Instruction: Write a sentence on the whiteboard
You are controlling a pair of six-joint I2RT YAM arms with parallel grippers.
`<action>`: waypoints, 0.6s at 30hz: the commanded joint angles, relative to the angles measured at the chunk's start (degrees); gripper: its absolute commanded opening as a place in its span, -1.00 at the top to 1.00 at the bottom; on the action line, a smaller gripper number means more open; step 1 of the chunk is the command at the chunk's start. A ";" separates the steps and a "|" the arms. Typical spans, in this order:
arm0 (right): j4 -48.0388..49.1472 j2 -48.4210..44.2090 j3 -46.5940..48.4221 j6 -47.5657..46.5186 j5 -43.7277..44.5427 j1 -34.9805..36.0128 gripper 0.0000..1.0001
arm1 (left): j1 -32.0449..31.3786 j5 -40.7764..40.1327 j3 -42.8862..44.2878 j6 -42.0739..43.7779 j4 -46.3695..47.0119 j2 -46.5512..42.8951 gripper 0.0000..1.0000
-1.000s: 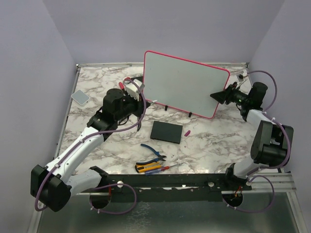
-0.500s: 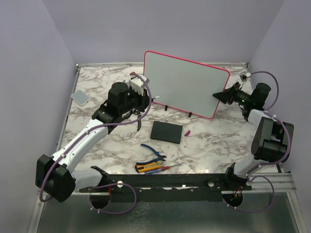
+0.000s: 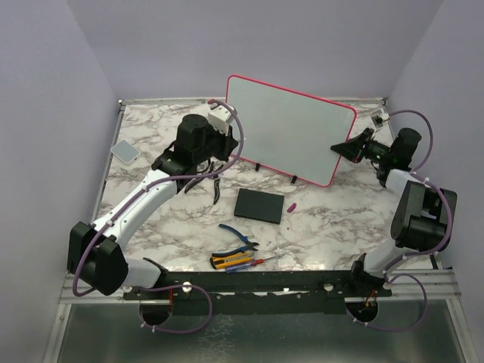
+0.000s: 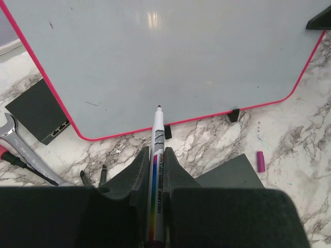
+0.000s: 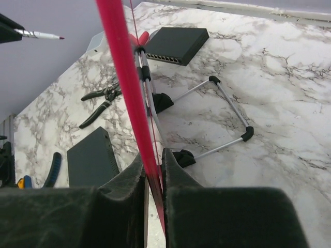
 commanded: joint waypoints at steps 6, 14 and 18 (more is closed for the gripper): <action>-2.45 0.64 0.89 -3.44 0.34 -0.22 0.86 | 0.32 -2.91 4.31 1.60 2.31 3.71 1.00; -6.86 0.46 -0.35 -11.37 0.05 -0.20 0.98 | 1.57 -0.74 5.11 3.58 6.14 5.49 1.00; -7.96 0.52 -1.36 -14.51 1.07 -0.24 0.99 | 1.94 1.21 5.26 4.17 8.35 6.29 1.00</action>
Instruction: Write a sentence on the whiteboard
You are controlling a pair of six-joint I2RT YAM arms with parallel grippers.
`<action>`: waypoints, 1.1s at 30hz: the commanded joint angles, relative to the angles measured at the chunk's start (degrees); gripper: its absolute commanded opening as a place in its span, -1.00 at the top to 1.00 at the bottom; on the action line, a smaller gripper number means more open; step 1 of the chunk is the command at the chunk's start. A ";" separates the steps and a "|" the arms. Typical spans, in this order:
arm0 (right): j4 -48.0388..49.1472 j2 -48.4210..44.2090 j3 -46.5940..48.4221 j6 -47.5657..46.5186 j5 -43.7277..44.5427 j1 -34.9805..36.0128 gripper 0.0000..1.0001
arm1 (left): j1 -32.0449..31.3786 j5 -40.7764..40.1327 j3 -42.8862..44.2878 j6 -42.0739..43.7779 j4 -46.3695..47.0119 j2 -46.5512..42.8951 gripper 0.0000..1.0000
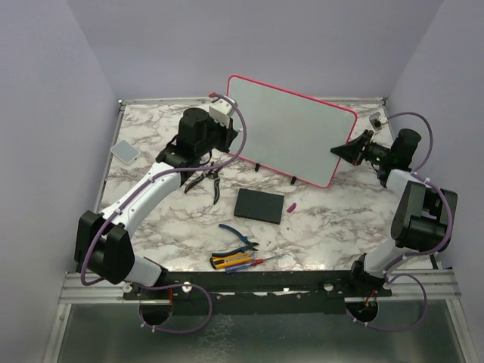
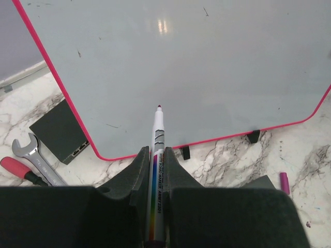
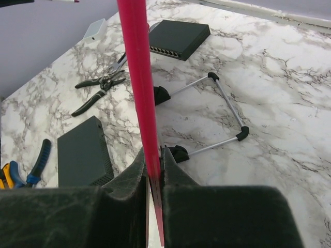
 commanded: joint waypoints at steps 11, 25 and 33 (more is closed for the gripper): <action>-9.47 0.87 -2.16 -11.09 5.25 -0.18 0.99 | 2.92 3.90 1.74 1.39 8.34 3.51 1.00; -8.99 0.02 -2.36 -10.30 5.46 -0.25 0.99 | 2.98 -1.07 2.52 -0.53 18.64 6.74 1.00; -9.04 -0.15 -2.17 -10.10 5.70 -0.18 0.99 | 3.44 -3.75 1.68 -1.25 22.37 7.78 1.00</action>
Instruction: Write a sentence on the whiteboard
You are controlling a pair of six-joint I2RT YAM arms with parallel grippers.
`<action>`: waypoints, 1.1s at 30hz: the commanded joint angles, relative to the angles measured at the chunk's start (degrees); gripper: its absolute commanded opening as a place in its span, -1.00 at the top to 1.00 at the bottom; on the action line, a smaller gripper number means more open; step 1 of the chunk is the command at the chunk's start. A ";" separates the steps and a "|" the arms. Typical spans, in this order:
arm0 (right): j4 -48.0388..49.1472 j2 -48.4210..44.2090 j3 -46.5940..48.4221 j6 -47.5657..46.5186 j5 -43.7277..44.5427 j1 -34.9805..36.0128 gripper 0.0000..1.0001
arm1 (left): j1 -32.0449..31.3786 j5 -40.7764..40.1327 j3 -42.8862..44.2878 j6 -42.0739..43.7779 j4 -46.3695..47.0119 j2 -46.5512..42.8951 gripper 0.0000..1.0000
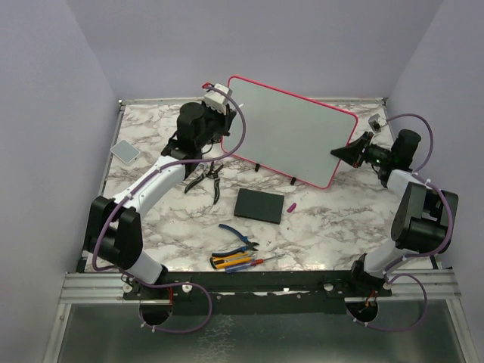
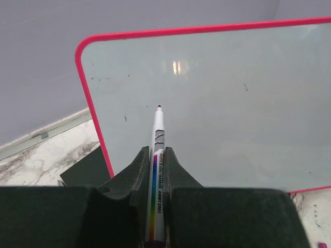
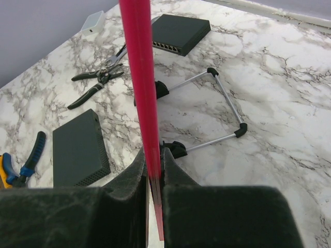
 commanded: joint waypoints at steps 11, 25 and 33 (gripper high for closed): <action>-4.02 0.69 -1.97 -3.32 6.38 0.10 0.99 | 2.53 -2.55 1.97 -4.62 9.39 4.95 1.00; -4.56 0.97 -1.54 -3.22 6.41 0.10 0.99 | 3.11 0.10 -0.93 -3.15 11.39 6.54 1.00; -4.57 0.99 -1.58 -3.05 6.36 0.03 0.99 | 3.09 0.07 -2.55 -2.35 11.34 7.68 1.00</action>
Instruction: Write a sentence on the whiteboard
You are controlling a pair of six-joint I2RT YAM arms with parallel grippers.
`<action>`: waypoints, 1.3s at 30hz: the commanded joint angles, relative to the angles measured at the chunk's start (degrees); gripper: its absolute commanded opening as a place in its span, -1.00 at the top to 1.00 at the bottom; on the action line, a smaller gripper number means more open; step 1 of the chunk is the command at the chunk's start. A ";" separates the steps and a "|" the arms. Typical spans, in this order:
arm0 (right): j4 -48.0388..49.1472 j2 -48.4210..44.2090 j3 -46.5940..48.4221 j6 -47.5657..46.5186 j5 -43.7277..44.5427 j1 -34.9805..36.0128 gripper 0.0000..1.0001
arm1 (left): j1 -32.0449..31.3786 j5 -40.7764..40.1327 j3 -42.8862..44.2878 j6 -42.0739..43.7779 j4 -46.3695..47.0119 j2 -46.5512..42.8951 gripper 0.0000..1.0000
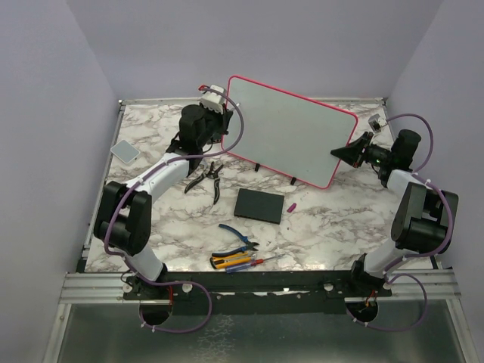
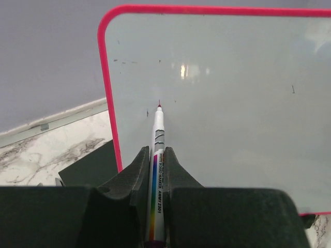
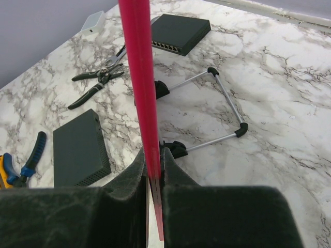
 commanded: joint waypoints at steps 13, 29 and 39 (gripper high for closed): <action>-4.89 1.16 -1.25 -3.09 6.76 0.14 0.99 | 0.18 0.79 -6.37 1.47 1.38 -0.15 1.00; -5.05 0.72 -1.42 -3.00 7.06 0.17 0.99 | 0.22 1.00 -6.73 0.97 0.42 -2.01 1.00; -4.71 0.72 -1.37 -2.58 6.91 0.12 0.99 | 0.23 -0.39 -4.46 -0.65 0.11 -7.26 1.00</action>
